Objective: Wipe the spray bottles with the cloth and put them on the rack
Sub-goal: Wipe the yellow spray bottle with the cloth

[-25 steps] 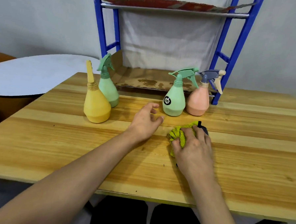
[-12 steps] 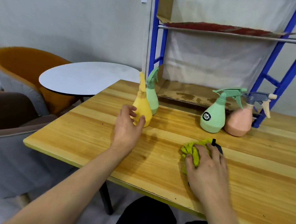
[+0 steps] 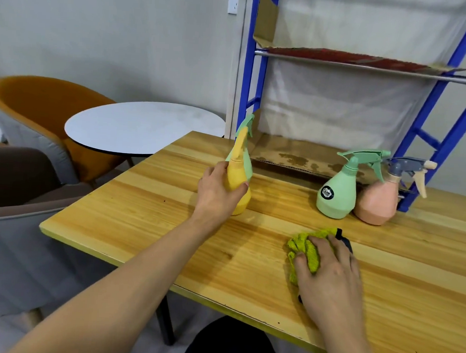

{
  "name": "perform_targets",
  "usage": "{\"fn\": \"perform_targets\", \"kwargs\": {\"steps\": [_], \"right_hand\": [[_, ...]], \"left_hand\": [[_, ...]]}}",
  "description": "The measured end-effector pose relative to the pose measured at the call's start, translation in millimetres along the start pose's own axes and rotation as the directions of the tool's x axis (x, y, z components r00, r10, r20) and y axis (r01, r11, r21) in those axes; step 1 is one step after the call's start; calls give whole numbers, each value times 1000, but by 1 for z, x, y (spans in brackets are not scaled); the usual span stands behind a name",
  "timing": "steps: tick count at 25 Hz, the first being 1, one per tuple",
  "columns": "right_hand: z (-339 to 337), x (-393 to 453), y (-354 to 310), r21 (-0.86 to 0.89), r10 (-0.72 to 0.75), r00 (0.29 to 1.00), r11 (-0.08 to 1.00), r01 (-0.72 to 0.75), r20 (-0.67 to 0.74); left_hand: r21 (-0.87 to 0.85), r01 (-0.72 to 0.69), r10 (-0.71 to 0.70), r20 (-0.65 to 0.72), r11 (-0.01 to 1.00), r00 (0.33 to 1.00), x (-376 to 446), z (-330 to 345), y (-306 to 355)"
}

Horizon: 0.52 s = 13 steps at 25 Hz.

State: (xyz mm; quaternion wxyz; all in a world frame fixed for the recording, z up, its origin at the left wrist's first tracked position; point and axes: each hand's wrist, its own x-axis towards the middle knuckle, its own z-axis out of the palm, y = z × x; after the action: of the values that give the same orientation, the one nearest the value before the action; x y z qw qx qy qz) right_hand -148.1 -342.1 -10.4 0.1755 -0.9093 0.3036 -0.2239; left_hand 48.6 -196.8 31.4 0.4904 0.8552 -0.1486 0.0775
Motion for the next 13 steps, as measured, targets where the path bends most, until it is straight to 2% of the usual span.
{"fn": "perform_targets", "kwargs": {"steps": [2, 5, 8, 13], "right_hand": [[0, 0, -2, -8, 8, 1000, 1000, -9, -6], [0, -4, -6, -155, 38, 993, 986, -54, -108], [2, -8, -8, -185, 11, 976, 981, -53, -218], [3, -9, -1, -192, -23, 964, 981, -29, -266]], "left_hand": [[-15, -38, 39, 107, 999, 993, -16, -7, 1], [-84, -109, 126, 228, 991, 966, -44, -10, 6], [-173, -149, 195, 290, 974, 937, -68, -8, 11], [-210, -157, 224, 353, 965, 909, -96, 2, 19]]}}
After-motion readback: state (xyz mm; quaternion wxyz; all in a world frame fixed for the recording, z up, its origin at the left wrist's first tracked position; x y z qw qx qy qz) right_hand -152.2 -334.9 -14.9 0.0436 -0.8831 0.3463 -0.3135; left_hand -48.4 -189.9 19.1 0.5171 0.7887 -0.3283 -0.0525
